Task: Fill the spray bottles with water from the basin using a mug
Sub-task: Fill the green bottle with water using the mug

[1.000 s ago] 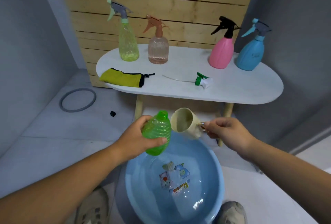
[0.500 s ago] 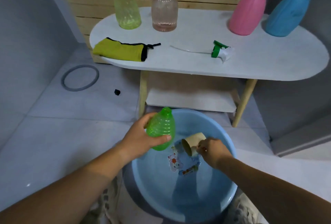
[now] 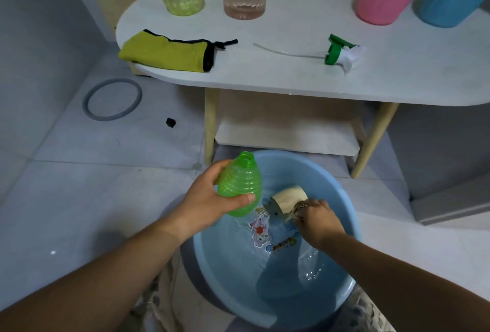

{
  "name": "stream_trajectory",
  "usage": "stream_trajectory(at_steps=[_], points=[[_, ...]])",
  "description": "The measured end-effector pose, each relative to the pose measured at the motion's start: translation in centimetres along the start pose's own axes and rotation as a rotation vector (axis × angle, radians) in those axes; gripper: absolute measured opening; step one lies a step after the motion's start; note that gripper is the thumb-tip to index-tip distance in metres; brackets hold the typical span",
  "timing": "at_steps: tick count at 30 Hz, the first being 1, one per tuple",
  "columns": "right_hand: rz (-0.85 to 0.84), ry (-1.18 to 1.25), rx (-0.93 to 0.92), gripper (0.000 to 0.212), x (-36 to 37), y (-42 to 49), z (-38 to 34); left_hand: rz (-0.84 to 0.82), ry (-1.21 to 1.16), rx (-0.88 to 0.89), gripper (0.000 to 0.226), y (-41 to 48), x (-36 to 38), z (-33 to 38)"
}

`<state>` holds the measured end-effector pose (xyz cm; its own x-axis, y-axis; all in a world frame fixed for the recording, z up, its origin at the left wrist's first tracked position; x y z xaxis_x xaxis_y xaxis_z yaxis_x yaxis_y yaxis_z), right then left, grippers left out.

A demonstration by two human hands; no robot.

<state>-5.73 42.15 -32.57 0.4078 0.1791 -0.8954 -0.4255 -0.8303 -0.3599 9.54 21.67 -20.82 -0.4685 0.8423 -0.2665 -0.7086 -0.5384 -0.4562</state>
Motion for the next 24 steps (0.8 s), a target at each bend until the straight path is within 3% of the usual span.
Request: stream_trajectory(at_steps=[7,12,16,18,24], points=[[0.026,0.121,-0.079,0.025,-0.3,0.0,-1.6,-0.022,0.008,0.003,0.068,-0.3,0.3,0.0],[0.112,0.766,0.209,0.031,0.2,-0.7,-0.1,-0.023,0.011,0.025,0.067,-0.8,0.2,0.7],[0.166,1.168,0.250,0.028,-0.2,-1.6,-0.3,-0.014,0.010,0.044,0.067,-1.3,-0.2,1.3],[0.174,1.265,0.212,0.035,-1.4,-1.8,-0.6,-0.003,0.001,0.055,0.067,-1.5,-0.4,1.7],[0.282,1.348,0.109,0.017,-7.9,-3.0,-1.0,0.022,-0.081,0.095,0.064,-1.6,-1.2,3.3]])
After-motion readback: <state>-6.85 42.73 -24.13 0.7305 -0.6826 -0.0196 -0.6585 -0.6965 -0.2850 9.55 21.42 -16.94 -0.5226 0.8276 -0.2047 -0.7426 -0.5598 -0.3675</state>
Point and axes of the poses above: each hand's wrist, its own y-axis towards the middle knuckle, its own x-axis out of the palm, z = x × y, the point moved 8 cm from there along y, towards the middle knuckle, and after that the axes turned 14 degrees about -x, right-handed, at the moved point
